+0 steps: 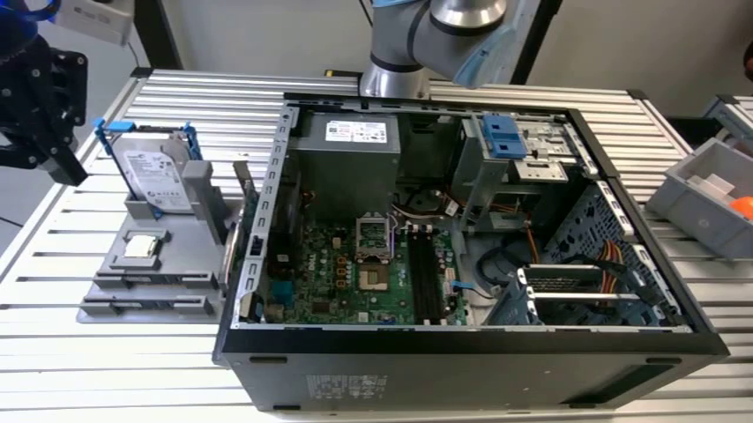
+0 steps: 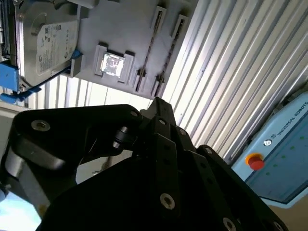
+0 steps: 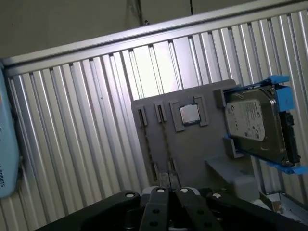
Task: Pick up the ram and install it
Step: 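Pick up the ram and move it above insertion slot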
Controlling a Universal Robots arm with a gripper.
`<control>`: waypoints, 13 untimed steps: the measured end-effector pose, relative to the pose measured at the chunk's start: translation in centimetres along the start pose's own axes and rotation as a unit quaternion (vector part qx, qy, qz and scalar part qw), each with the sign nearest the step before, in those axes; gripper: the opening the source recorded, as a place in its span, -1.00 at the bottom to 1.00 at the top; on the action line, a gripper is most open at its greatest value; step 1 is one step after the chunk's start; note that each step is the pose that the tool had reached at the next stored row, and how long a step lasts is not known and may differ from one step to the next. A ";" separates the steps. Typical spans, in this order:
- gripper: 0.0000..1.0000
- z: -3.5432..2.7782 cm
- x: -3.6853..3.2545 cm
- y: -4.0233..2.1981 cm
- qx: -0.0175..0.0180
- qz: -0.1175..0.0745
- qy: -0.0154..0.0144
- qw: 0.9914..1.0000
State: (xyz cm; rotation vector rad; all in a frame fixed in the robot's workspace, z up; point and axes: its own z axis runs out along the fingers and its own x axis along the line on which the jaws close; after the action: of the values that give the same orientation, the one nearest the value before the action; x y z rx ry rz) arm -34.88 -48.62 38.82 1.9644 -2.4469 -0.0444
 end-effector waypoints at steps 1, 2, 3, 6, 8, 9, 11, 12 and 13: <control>-1.00 0.01 0.00 0.00 0.000 -0.009 0.000 1.000; -1.00 0.02 0.00 0.00 0.000 -0.018 0.000 1.000; -1.00 0.03 0.00 0.00 0.000 -0.027 0.001 1.000; -1.00 0.04 0.00 0.00 -0.001 -0.054 0.001 0.999; -1.00 0.05 0.00 0.00 -0.001 -0.072 0.002 0.997; -1.00 0.05 0.00 0.00 -0.001 -0.082 0.002 0.997; -1.00 0.06 0.00 0.00 -0.001 -0.099 0.002 0.995; -1.00 0.06 0.00 0.00 -0.002 -0.108 0.003 0.994; -1.00 0.07 0.00 0.00 -0.002 -0.117 0.003 0.993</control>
State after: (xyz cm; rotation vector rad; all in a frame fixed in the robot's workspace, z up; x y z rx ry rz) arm -34.89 -48.62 38.75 2.2353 -2.1979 -0.0432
